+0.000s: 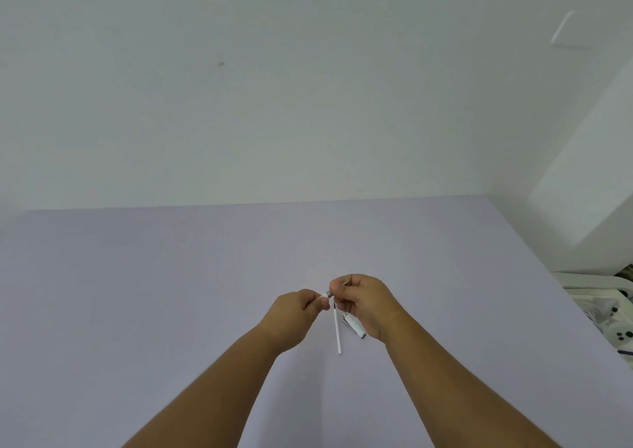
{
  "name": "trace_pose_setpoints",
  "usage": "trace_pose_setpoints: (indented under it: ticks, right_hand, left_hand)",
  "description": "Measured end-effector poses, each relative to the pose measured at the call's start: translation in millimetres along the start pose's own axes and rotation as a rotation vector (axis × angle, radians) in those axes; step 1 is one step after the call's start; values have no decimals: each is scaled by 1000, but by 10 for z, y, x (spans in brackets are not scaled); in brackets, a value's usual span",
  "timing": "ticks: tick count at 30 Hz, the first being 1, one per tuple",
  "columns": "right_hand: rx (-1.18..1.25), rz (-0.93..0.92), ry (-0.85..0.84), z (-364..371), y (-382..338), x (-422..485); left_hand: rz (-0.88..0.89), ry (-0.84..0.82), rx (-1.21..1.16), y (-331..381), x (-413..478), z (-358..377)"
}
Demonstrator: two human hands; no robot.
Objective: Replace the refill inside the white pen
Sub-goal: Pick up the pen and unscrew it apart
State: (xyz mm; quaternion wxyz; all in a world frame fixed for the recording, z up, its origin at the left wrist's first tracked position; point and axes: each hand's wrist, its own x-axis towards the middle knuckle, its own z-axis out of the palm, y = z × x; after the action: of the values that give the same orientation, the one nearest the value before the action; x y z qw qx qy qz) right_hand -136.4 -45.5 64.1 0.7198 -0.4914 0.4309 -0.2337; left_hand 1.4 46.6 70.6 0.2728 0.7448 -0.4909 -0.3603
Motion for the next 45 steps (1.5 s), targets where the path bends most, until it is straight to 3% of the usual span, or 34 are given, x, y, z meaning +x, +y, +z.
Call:
trace_pose_setpoints:
  ticks: [3,6,12,16,22,26,31,35,39,41,45]
  right_hand:
    - [72,14,-36,9,-11,0]
    - [-20,80,24,33,-15,-2]
    - [56,31,-58,35,-17,12]
    - [-78,65,8,59,-26,18]
    - [-9,10,-32,30,-38,17]
    - [-178,26,40,9,-46,30]
    - [-124,-34,-11,-12,-38,18]
    - [-271,-3,35,0,-42,3]
    - [-178,-77,-31,-3,-45,13]
    - [-154,-27,-27,16,-68,5]
    - [-244,-9,22,17,-62,0]
  left_hand:
    - [16,10,31,-16,4,-15]
    - [17,11,28,-35,9,-30]
    - [32,27,102,-76,3,-51]
    - [30,33,95,-69,5,-43]
    - [36,23,107,-66,18,-48]
    - [38,23,105,-43,20,-43]
    - [46,32,129,-27,20,-32]
    - [49,34,117,-17,14,-28]
    - [46,36,138,-12,13,-45]
    - [47,40,130,-14,13,-54]
    - [50,51,132,6,13,-66]
